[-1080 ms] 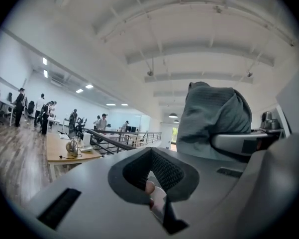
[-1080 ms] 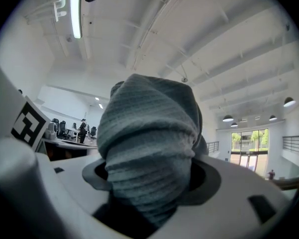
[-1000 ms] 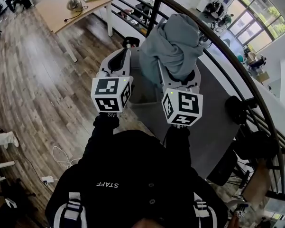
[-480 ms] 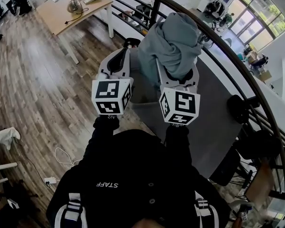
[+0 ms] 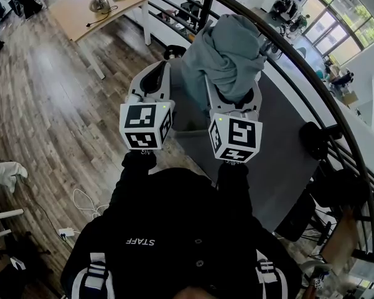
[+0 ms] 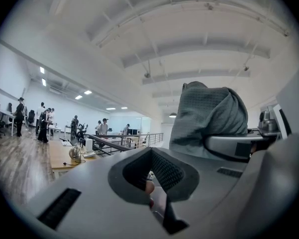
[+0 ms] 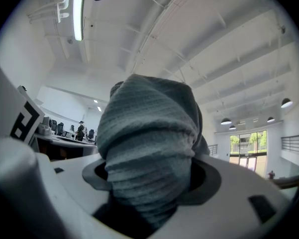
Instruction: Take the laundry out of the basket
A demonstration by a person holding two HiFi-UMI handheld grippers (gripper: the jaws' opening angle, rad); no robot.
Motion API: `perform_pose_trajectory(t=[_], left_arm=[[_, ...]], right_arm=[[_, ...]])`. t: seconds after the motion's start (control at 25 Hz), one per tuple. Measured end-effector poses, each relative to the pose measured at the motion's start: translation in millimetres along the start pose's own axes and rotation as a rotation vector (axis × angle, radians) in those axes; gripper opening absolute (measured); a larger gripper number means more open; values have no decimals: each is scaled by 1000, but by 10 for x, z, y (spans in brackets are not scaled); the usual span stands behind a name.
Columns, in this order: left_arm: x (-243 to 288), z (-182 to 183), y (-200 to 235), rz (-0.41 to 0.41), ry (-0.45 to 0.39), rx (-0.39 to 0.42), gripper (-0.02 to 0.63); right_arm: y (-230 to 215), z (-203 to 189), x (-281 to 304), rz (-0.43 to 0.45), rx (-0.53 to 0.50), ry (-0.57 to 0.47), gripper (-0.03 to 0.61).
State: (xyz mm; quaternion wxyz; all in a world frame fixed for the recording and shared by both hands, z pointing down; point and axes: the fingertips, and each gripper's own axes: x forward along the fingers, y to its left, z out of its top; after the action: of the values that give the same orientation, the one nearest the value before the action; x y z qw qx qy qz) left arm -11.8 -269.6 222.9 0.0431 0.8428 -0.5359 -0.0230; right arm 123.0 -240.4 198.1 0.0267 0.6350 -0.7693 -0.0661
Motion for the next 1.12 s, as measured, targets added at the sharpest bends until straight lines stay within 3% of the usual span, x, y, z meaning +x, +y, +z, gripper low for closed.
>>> perform_pose_trajectory(t=[1.12], left_arm=[[-177,-70,181,22,25,-17,2]], right_arm=[[209,4,-2,20,6,8,342]])
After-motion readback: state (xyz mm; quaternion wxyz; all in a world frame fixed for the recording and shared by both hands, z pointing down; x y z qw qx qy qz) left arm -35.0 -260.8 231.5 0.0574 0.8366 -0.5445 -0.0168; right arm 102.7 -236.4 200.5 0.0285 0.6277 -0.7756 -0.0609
